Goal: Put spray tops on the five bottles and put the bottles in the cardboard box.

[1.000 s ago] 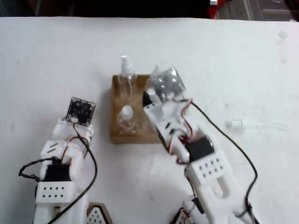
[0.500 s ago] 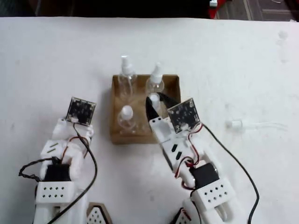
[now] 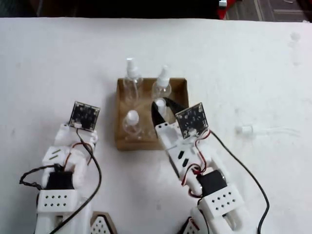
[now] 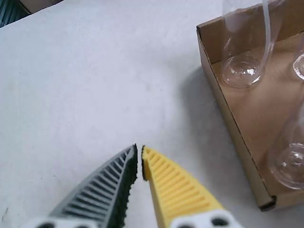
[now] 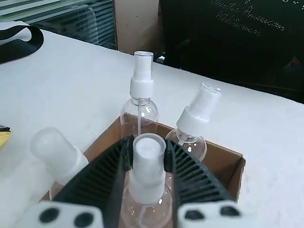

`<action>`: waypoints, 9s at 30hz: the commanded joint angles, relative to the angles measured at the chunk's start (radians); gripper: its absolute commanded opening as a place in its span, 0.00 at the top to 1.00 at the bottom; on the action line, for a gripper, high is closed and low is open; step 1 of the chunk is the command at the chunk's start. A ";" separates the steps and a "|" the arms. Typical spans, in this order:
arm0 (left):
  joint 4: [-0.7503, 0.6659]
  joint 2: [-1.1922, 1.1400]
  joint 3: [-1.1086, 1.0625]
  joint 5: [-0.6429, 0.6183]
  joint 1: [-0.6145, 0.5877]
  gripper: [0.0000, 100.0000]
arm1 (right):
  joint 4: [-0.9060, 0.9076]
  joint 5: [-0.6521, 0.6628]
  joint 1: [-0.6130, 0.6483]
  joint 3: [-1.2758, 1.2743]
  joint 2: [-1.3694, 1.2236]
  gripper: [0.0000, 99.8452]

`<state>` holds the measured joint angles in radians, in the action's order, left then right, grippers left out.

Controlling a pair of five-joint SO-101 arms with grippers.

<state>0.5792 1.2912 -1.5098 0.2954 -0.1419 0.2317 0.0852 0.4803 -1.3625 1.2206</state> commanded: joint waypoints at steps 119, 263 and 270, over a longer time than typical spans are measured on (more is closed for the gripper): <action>-0.172 0.015 -0.100 0.130 0.015 0.97 | 0.513 1.929 -0.967 0.908 -1.297 0.75; -0.170 0.015 -0.077 0.130 0.013 0.97 | 0.145 -0.051 -0.128 -0.213 0.565 0.98; -0.170 0.015 -0.077 0.130 0.015 0.97 | 0.143 -0.051 -0.177 -0.198 0.565 0.98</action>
<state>0.4319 1.2912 -1.6172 0.4166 -0.1389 0.3744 0.0437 0.3468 -1.5835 1.7914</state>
